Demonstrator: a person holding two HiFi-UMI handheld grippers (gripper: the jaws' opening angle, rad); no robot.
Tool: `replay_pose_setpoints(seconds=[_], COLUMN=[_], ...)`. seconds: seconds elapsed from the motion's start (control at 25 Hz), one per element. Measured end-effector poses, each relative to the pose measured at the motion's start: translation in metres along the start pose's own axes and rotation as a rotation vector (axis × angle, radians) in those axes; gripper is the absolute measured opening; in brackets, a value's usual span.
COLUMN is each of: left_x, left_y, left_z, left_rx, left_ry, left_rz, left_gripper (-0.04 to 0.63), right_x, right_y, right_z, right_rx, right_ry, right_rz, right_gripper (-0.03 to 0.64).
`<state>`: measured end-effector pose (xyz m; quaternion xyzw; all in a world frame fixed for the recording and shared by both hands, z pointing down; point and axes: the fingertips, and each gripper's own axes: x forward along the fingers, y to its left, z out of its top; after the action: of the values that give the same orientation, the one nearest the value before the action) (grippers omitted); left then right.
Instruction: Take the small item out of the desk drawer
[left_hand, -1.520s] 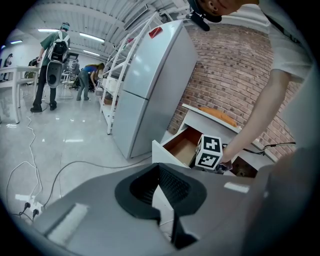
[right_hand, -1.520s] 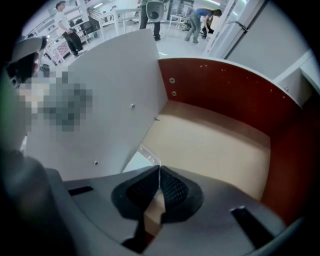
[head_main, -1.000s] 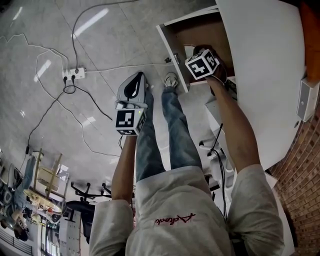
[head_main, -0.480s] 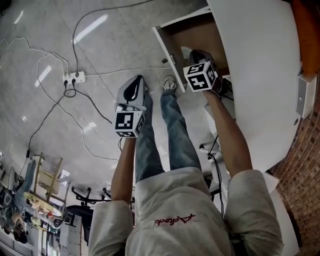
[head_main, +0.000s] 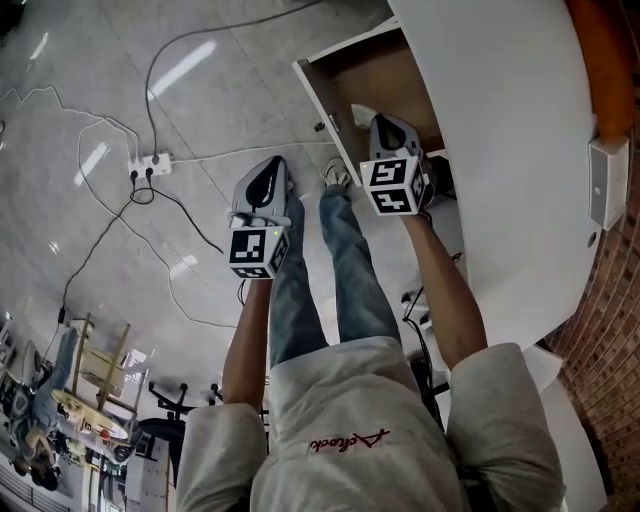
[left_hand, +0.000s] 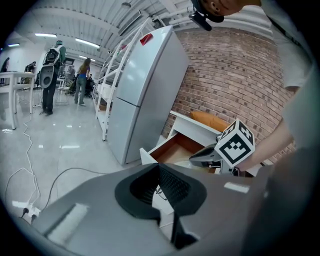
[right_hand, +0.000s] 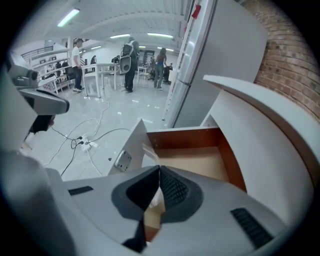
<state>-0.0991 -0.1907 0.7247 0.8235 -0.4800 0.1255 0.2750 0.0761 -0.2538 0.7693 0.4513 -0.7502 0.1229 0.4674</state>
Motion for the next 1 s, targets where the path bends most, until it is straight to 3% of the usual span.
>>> replay_pose_setpoints(seconds=[0.72,1.0], left_x=[-0.008,-0.018], left_y=[-0.023,-0.028], left_z=[0.005,0.035], left_rx=[0.003,0.006], left_ry=[-0.005,-0.035], left_rz=[0.021,0.03], left_gripper=[0.009,0.009], right_x=[-0.084,-0.114], right_y=[0.016,0.011], right_z=[0.008,0.035], right_rx=[0.141,0.198], right_ry=[-0.212,-0.264], right_rz=[-0.015,-0.011], right_gripper=[0.012,0.012])
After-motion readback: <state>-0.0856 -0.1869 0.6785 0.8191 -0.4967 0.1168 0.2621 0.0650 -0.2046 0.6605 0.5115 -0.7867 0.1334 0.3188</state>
